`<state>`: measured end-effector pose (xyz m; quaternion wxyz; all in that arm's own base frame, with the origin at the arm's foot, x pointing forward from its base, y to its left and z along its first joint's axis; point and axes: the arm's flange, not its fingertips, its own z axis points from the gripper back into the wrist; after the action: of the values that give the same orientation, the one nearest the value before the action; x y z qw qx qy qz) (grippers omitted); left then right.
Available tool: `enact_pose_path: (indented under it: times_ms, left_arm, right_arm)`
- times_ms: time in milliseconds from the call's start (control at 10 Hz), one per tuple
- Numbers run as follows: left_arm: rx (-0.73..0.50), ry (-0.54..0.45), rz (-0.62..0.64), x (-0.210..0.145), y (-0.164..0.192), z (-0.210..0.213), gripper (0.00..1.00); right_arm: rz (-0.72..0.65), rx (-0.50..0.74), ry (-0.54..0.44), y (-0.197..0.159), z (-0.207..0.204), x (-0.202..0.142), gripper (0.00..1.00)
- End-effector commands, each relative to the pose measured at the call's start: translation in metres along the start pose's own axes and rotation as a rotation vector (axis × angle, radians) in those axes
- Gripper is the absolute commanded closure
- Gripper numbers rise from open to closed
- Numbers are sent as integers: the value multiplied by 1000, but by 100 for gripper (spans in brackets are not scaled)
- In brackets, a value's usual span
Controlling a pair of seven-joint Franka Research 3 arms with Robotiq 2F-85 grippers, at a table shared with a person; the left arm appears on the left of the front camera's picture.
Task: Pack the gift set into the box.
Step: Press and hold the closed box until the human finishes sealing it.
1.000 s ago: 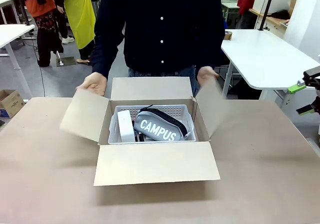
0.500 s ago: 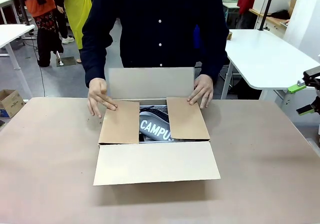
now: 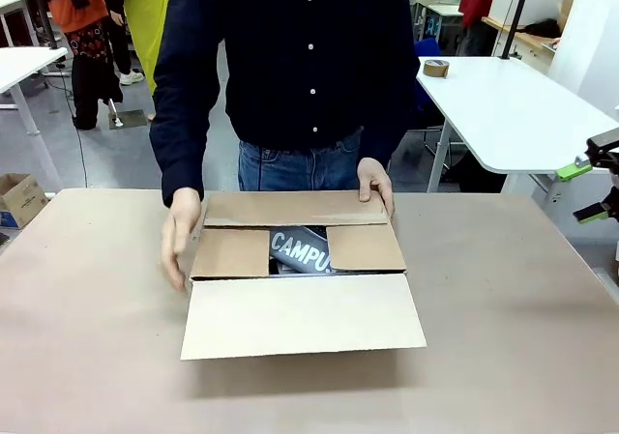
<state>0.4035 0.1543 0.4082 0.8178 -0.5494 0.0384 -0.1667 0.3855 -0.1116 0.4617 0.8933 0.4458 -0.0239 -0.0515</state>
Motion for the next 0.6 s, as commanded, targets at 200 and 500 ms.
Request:
enact_pose_path:
  times_ms: [200, 500]
  left_arm:
    - [7, -7, 3, -2, -2, -2, 0]
    - [7, -7, 3, -2, -2, -2, 0]
  right_arm:
    - [-8, -21, -4, 1, 0, -2, 0]
    - [-8, -21, -4, 1, 0, -2, 0]
